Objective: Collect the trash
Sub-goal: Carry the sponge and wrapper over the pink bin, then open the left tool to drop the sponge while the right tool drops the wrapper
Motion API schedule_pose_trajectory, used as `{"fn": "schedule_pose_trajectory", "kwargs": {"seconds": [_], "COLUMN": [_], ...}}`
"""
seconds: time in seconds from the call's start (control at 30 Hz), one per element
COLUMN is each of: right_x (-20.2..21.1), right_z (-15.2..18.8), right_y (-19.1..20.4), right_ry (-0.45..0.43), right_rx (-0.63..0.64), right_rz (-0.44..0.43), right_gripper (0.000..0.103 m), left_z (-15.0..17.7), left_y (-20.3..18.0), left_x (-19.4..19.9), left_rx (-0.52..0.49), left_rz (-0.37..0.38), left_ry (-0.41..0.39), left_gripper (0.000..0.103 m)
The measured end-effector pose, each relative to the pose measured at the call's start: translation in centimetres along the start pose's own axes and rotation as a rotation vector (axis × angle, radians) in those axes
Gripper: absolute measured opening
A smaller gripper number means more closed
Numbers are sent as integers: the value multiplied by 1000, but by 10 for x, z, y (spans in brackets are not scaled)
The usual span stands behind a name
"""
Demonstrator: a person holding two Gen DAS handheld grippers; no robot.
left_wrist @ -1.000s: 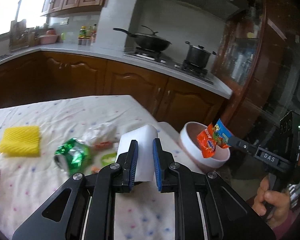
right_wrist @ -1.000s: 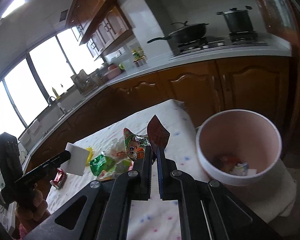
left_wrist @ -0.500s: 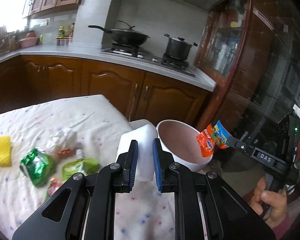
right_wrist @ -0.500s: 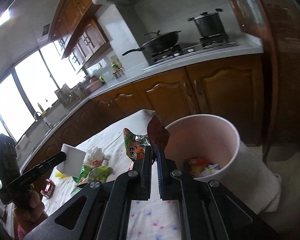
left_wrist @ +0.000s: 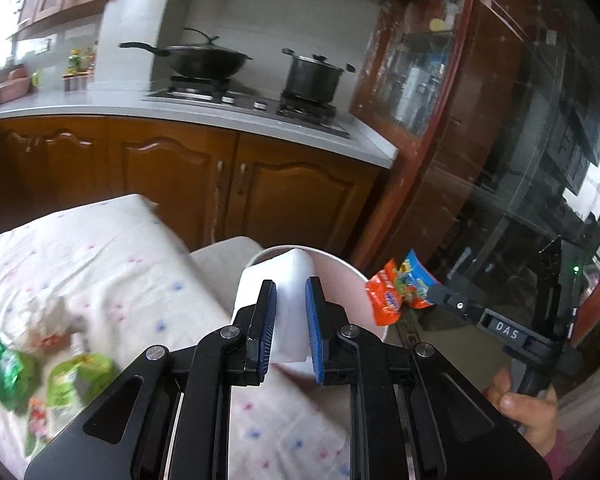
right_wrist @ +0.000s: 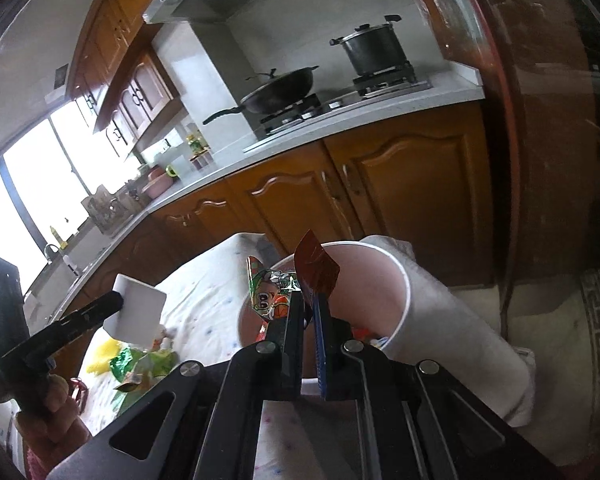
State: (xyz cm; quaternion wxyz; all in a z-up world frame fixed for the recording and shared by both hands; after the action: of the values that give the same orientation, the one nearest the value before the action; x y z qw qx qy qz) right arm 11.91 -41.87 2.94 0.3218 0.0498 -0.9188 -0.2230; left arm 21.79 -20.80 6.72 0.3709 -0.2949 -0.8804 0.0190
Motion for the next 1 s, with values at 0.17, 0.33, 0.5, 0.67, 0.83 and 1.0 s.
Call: {"fn": "schedule_pose_trajectory", "kwargs": {"seconds": [0.17,0.33,0.5,0.67,0.83,1.0], "right_x": [-11,-26,-40,-50,-57,-59], "right_z": [-4,-8,-9,-7,-5,-6], "right_y": [-11,-18,-26,-33,-35,-40], "right_ry": [14,39,67,87,106,106], "right_rx": [-11,-15,-28,-45,-51,-79], "right_rz": [17,30,38,36,37,37], "right_gripper": [5,5,5,5,6,11], "left_z": [-10,-16,-16,-11,-10,-11], "left_y": [-14,-17,-15,-15,-17,-15], "left_x": [-36,-62,-85,-105,-115,-118], "left_rx": [-10,-2,21,25,19,20], "left_rz": [26,35,45,44,61,36], "left_ry": [44,78,119,157,189,198], "left_gripper": [14,14,14,15,20,23]}}
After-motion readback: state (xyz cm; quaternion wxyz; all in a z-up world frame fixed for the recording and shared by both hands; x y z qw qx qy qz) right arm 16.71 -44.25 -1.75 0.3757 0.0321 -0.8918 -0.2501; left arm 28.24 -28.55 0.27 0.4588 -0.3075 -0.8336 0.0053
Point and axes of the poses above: each gripper's, at about its wrist camera, not at the fingertips, and x roughly against the way its jaws point, y to its left, z to its underside, the point moved 2 cm from there along -x, roughly the way its jaws point, and after that the axes turned 7 degrees about y, right-handed, at the moved point
